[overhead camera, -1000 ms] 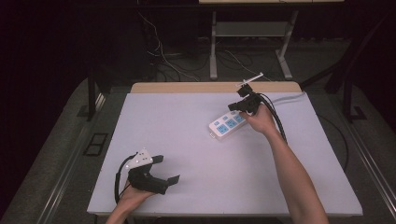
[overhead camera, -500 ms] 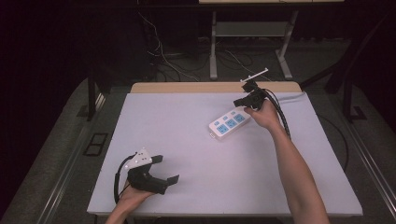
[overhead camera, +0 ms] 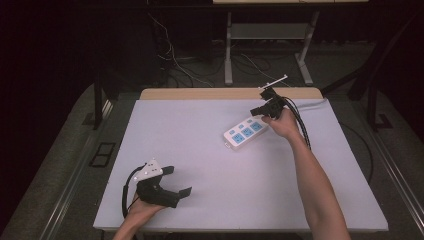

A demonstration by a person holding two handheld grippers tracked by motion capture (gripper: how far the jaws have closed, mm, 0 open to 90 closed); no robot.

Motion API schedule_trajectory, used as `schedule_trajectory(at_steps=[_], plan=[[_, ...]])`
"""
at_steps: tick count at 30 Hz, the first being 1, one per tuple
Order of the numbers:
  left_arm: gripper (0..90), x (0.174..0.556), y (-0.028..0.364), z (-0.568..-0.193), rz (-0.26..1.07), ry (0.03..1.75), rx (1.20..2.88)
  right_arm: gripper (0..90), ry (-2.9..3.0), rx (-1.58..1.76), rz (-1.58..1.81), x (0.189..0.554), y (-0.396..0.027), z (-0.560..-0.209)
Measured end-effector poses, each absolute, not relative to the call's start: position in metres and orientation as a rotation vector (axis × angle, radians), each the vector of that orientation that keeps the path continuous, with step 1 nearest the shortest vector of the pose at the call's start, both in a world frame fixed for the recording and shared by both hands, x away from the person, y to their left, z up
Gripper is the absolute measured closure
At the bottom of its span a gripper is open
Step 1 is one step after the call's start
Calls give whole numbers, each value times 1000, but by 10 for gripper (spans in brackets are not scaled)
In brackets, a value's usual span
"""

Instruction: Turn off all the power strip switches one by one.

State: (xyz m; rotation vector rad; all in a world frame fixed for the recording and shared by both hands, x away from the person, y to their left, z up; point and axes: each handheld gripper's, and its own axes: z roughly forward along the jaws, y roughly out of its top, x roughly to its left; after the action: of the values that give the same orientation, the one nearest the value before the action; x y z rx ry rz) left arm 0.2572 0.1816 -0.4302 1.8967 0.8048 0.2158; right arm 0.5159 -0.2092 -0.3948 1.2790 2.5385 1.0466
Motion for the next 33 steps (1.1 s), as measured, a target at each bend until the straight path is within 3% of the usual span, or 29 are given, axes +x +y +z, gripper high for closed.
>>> schedule_trajectory(at_steps=[33], plan=[[0,256,180,-431,208,796,1906,900,2611,1276,996,519,-197,-415]])
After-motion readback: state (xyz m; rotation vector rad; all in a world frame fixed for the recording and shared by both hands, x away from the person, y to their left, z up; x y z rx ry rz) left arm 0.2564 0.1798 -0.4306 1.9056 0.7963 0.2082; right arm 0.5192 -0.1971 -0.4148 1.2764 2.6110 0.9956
